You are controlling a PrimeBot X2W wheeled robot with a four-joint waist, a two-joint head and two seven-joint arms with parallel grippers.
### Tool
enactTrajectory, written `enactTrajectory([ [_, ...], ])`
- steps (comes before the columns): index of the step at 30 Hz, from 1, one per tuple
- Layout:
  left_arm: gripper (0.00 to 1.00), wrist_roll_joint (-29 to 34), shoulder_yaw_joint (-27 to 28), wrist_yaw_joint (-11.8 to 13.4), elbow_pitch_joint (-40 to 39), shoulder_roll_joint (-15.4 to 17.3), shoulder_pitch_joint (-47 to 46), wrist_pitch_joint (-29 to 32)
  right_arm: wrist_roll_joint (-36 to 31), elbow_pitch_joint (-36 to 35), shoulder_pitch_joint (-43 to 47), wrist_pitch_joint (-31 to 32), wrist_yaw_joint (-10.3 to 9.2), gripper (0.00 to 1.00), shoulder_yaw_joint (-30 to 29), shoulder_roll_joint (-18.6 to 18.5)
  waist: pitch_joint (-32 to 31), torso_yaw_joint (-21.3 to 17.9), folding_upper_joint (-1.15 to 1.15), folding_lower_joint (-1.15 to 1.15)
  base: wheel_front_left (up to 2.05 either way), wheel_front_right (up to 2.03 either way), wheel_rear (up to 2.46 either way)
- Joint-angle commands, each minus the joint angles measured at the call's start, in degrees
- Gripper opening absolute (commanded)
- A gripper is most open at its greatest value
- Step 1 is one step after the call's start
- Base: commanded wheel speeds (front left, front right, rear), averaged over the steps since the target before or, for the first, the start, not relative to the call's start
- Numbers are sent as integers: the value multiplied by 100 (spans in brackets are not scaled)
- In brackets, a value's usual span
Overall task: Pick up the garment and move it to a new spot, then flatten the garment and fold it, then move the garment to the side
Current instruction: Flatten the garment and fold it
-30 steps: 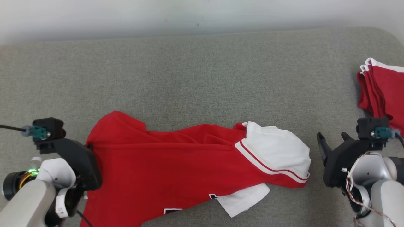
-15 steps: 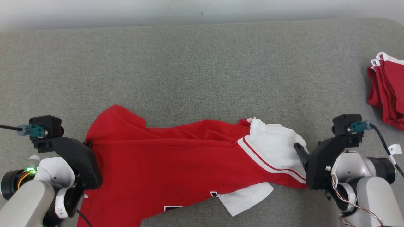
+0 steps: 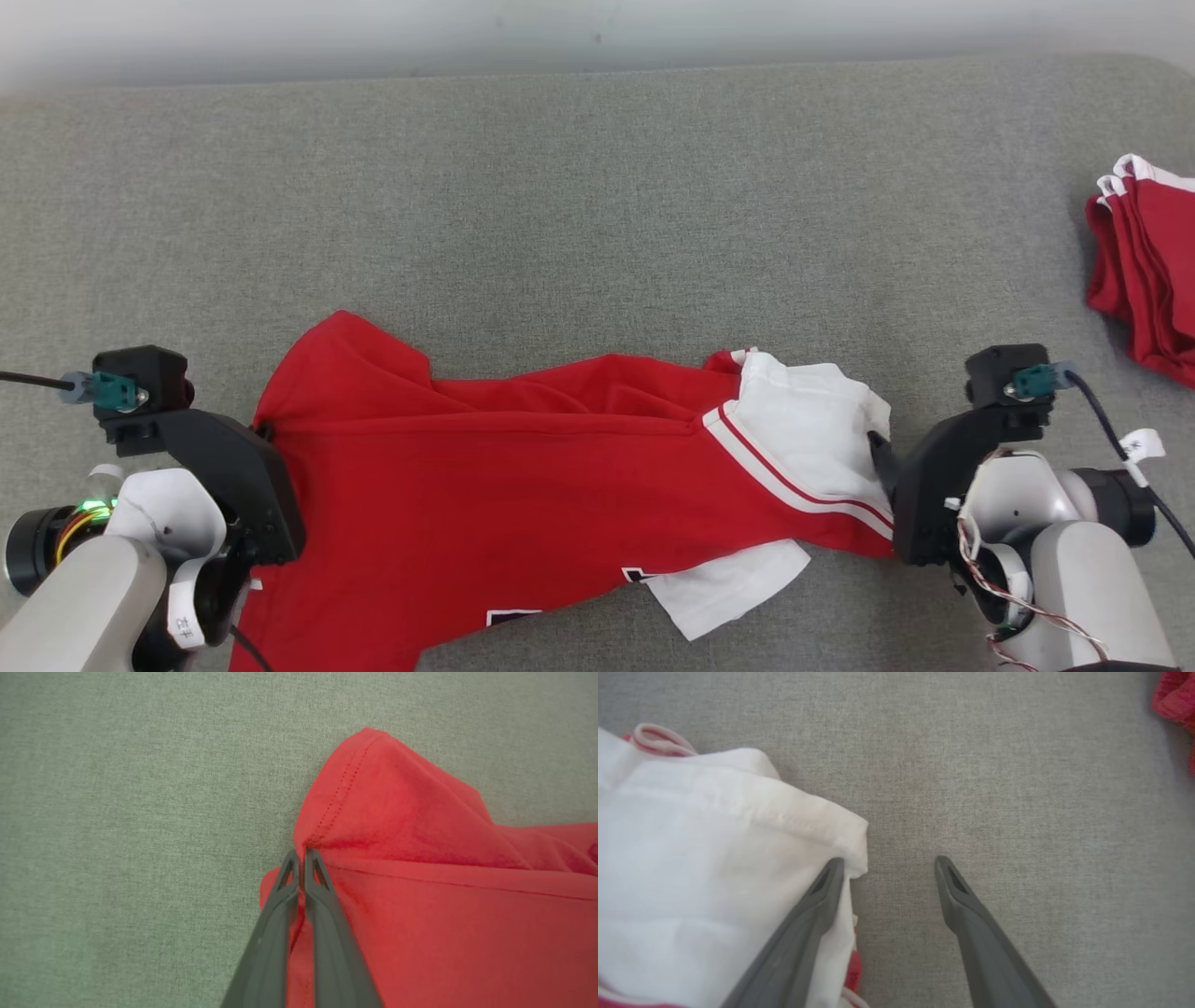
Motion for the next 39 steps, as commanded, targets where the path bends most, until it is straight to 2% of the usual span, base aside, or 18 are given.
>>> enactTrajectory([
  [1,0,9,-11,-18,19,-14,70,-16,29,39,-76,-9,-15,100,56,22,-2,8,0,0,0,0,0],
  [5,0,-14,-16,-31,44,-13,82,-20,58,204,-95,-40,-15,97,186,23,-8,34,0,0,0,0,0],
  [9,0,-30,0,-58,79,10,87,-41,126,251,-181,-138,-15,100,316,26,-18,50,0,0,0,0,0],
  [13,0,-58,9,-78,110,31,129,-58,-33,44,-213,-270,-15,100,66,15,-63,42,0,0,0,0,0],
  [21,0,-86,3,-87,137,-18,27,-75,-260,-285,-78,-94,-15,100,-103,3,-36,33,0,0,0,0,0],
  [27,0,-53,-12,-122,152,-34,-79,-83,-532,-12,-223,-142,-15,100,-95,-55,91,94,0,0,0,0,0],
  [31,0,-54,1,-131,180,-6,-135,-98,-475,246,-341,-202,-15,100,33,-26,128,138,0,0,0,0,0],
  [32,0,-60,6,-142,185,4,-135,-98,-453,313,-338,-220,-15,95,80,-21,131,146,0,0,0,0,0],
  [33,0,-67,9,-149,191,12,-132,-95,-399,374,-336,-217,-15,82,133,-12,130,151,0,0,0,0,0],
  [37,0,-93,18,-154,207,23,-101,-115,-283,505,-360,-220,-14,70,299,2,112,154,0,0,0,0,0],
  [39,0,-98,14,-150,204,16,-77,-116,-252,535,-347,-186,-14,47,354,6,98,151,0,0,0,0,0],
])
